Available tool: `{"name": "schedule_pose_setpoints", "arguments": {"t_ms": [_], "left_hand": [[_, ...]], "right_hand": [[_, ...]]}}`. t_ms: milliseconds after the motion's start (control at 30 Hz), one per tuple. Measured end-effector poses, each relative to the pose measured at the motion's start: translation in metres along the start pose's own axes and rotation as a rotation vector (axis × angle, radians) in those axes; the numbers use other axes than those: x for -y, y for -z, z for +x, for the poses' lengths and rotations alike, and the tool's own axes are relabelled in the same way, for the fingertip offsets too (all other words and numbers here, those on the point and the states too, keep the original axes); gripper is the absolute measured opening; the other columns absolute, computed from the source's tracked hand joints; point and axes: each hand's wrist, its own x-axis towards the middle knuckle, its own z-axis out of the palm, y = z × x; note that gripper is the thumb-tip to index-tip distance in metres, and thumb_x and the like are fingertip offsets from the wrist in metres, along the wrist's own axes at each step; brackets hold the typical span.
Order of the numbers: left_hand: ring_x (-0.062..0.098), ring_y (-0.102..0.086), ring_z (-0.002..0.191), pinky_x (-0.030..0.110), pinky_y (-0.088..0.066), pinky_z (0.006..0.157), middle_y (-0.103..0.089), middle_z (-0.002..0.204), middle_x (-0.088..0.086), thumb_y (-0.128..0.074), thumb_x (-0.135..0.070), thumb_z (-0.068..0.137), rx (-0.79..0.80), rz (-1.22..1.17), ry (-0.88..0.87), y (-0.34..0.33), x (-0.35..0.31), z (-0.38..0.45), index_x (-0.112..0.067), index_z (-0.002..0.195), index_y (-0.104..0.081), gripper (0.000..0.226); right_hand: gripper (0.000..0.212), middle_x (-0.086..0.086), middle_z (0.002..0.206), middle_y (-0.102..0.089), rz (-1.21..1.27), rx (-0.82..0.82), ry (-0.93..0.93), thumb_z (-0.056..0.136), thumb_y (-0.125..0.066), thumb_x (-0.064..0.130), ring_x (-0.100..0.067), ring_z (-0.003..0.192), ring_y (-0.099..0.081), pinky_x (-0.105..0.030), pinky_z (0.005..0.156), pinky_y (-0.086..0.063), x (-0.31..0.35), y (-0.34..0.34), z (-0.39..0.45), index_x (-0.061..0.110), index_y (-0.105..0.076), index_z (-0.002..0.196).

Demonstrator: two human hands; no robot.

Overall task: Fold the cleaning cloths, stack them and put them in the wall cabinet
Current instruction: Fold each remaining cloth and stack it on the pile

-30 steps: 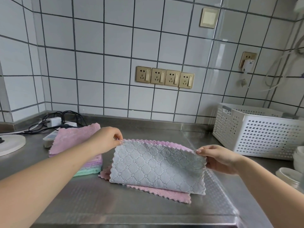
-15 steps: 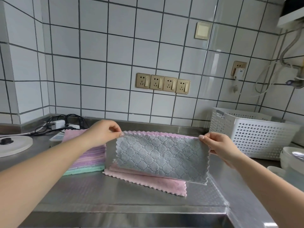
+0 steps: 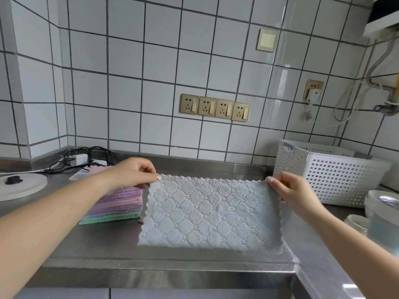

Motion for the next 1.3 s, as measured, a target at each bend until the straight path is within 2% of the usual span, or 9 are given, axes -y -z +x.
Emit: {"name": "schedule_pose_setpoints", "arguments": {"t_ms": [100,267,400,633,800,933,1067,1200,1300], "left_hand": [[0.000,-0.060,0.050,0.028,-0.050,0.063,-0.061,0.066,0.001,-0.068,-0.013,0.083,0.039,0.095,0.083,-0.018,0.020,0.010,-0.009,0.077,-0.062,0.010],[0.005,-0.050,0.055,0.011,-0.038,0.049,-0.057,0.063,-0.008,-0.069,-0.014,0.080,-0.048,0.431,-0.011,-0.044,0.031,0.028,-0.021,0.067,-0.057,0.019],[0.014,-0.057,0.083,0.026,-0.047,0.075,-0.059,0.086,-0.009,-0.063,-0.019,0.082,-0.054,0.660,0.010,-0.058,0.039,0.037,-0.022,0.083,-0.059,0.004],[0.020,-0.045,0.126,0.033,-0.037,0.104,-0.049,0.136,-0.001,-0.045,-0.033,0.095,0.110,0.731,-0.266,-0.126,0.017,0.022,-0.022,0.130,-0.051,0.038],[0.012,0.003,0.146,0.041,-0.003,0.119,0.000,0.159,-0.005,-0.028,-0.054,0.095,0.346,0.875,-0.240,-0.174,0.031,0.007,-0.021,0.150,-0.012,0.067],[0.012,0.013,0.145,0.041,0.006,0.119,0.011,0.158,-0.007,-0.022,-0.057,0.094,0.330,0.881,-0.217,-0.180,0.041,0.003,-0.024,0.151,-0.001,0.069],[0.011,-0.009,0.145,0.027,-0.004,0.117,-0.015,0.157,-0.004,-0.042,-0.044,0.095,0.151,0.592,-0.282,-0.174,0.043,0.005,-0.022,0.146,-0.026,0.058],[0.016,-0.059,0.110,0.032,-0.042,0.099,-0.061,0.124,0.005,-0.048,-0.018,0.097,0.037,-0.345,0.024,-0.159,0.027,0.008,-0.024,0.114,-0.054,0.019],[0.020,-0.068,0.084,0.035,-0.053,0.083,-0.068,0.102,0.012,-0.043,-0.021,0.099,0.052,-0.849,0.236,-0.138,0.014,0.007,-0.011,0.113,-0.056,0.021]], "right_hand": [[0.026,0.000,0.059,-0.061,-0.107,0.038,-0.119,0.085,-0.065,0.034,-0.013,0.053,-0.055,-0.028,0.056,-0.048,-0.026,-0.022,0.001,0.011,-0.064,0.073],[0.026,0.003,0.061,-0.062,-0.210,0.080,-0.246,0.085,-0.066,0.036,-0.013,0.051,-0.061,-0.027,0.058,-0.051,-0.058,-0.059,0.008,0.014,-0.059,0.072],[0.021,0.005,0.062,-0.062,-0.223,0.107,-0.289,0.083,-0.069,0.033,-0.015,0.049,-0.058,-0.023,0.054,-0.045,-0.070,-0.073,0.017,0.016,-0.060,0.074],[0.028,0.003,0.083,-0.059,-0.030,0.207,-0.474,0.084,-0.066,0.037,-0.012,0.066,-0.057,-0.022,0.055,-0.051,-0.076,-0.077,0.012,0.016,-0.058,0.100],[0.038,-0.004,0.083,-0.063,0.109,0.284,-0.502,0.084,-0.068,0.027,-0.013,0.065,-0.059,-0.020,0.059,-0.050,-0.080,-0.068,0.002,0.017,-0.052,0.118],[0.040,-0.006,0.075,-0.062,0.179,0.357,-0.510,0.086,-0.066,0.014,-0.014,0.058,-0.055,-0.024,0.057,-0.048,-0.077,-0.058,-0.004,0.018,-0.050,0.123],[0.043,-0.004,0.067,-0.052,0.327,0.329,-0.483,0.090,-0.058,0.007,-0.012,0.049,-0.047,-0.023,0.047,-0.042,-0.054,-0.054,0.000,0.020,-0.048,0.129],[0.043,-0.004,0.068,-0.056,0.455,0.357,-0.442,0.089,-0.056,0.004,-0.005,0.041,-0.048,-0.016,0.040,-0.037,-0.008,-0.066,0.017,0.025,-0.052,0.125],[0.035,-0.001,0.065,-0.062,0.429,0.411,-0.398,0.088,-0.060,0.009,-0.003,0.039,-0.052,-0.013,0.038,-0.033,0.031,-0.092,0.030,0.022,-0.054,0.119]]}}
